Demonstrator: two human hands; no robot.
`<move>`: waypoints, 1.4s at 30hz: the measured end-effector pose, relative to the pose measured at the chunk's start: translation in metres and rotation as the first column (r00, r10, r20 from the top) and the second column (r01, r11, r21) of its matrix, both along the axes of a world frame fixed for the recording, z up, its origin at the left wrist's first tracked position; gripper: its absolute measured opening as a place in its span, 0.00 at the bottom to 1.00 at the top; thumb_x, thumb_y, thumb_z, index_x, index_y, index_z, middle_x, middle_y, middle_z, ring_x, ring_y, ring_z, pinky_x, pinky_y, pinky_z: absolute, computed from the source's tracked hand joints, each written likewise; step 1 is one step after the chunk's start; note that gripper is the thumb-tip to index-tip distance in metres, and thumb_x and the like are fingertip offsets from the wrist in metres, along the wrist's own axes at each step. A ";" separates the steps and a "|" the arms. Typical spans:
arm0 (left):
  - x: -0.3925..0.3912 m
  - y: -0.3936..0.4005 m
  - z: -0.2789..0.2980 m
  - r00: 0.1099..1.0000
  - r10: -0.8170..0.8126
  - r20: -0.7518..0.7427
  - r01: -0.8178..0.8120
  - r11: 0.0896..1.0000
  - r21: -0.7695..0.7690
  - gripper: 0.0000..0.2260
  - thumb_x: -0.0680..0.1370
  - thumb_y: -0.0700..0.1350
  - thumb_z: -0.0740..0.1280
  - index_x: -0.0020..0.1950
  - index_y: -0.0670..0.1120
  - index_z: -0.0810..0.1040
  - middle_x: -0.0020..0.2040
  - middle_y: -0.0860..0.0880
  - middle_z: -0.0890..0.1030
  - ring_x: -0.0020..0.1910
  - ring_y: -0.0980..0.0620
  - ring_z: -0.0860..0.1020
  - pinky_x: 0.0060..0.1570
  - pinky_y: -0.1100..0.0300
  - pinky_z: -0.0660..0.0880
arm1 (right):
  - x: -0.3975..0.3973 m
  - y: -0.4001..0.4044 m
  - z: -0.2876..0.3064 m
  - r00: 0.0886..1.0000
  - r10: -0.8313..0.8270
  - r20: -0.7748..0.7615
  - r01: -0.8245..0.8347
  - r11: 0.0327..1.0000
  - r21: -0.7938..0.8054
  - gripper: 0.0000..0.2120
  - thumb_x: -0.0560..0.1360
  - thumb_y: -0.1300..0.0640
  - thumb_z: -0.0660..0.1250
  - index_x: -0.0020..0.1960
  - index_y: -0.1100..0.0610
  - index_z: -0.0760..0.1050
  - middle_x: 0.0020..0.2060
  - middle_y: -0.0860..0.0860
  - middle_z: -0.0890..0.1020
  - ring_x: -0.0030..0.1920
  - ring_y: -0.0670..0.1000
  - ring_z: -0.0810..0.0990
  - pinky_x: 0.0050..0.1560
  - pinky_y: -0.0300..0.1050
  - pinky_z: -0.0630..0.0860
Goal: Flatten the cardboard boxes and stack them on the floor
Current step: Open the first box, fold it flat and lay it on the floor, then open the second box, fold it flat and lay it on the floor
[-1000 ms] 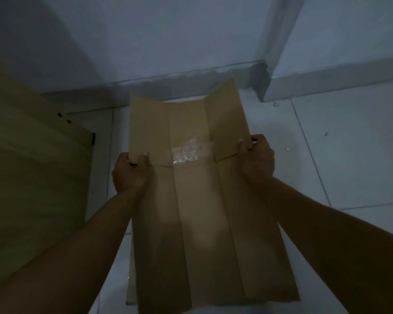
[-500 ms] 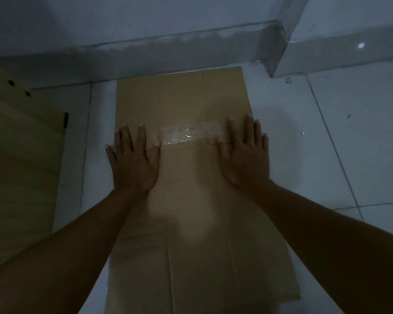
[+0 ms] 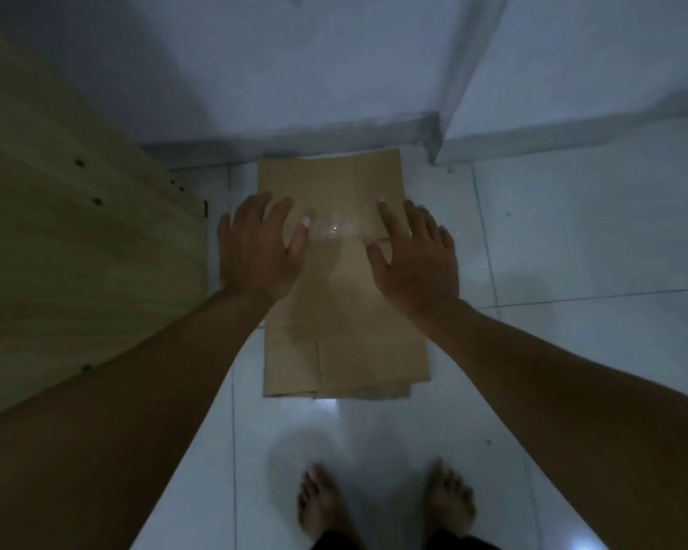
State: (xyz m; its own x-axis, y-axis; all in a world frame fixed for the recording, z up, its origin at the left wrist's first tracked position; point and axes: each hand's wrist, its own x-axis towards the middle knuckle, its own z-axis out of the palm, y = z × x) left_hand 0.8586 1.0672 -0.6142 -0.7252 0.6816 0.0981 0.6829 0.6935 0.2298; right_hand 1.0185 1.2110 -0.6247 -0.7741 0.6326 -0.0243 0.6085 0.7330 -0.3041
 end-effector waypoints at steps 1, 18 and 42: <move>0.005 -0.001 0.035 1.000 0.003 -0.022 -0.003 1.000 -0.018 0.22 0.80 0.57 0.58 0.65 0.45 0.78 0.67 0.41 0.76 0.66 0.40 0.73 0.64 0.38 0.67 | 0.001 0.000 0.034 1.000 0.009 -0.021 -0.009 1.000 0.009 0.28 0.81 0.41 0.53 0.78 0.50 0.61 0.74 0.58 0.69 0.74 0.61 0.66 0.71 0.62 0.64; -0.013 -0.013 0.598 0.964 0.088 -0.250 -0.059 0.991 0.119 0.24 0.82 0.59 0.55 0.74 0.49 0.69 0.76 0.44 0.66 0.76 0.43 0.61 0.74 0.42 0.56 | -0.069 0.008 0.573 0.889 0.260 -0.377 -0.202 0.962 0.186 0.23 0.81 0.46 0.59 0.71 0.56 0.73 0.71 0.58 0.73 0.74 0.59 0.68 0.71 0.63 0.65; -0.186 -0.511 0.760 0.928 0.301 -0.221 -0.259 0.945 0.200 0.22 0.79 0.56 0.63 0.71 0.48 0.74 0.70 0.43 0.73 0.69 0.42 0.70 0.68 0.45 0.67 | -0.272 -0.435 0.745 0.853 0.430 -0.297 -0.431 0.900 0.064 0.27 0.82 0.41 0.53 0.78 0.50 0.60 0.78 0.53 0.62 0.79 0.54 0.56 0.76 0.60 0.53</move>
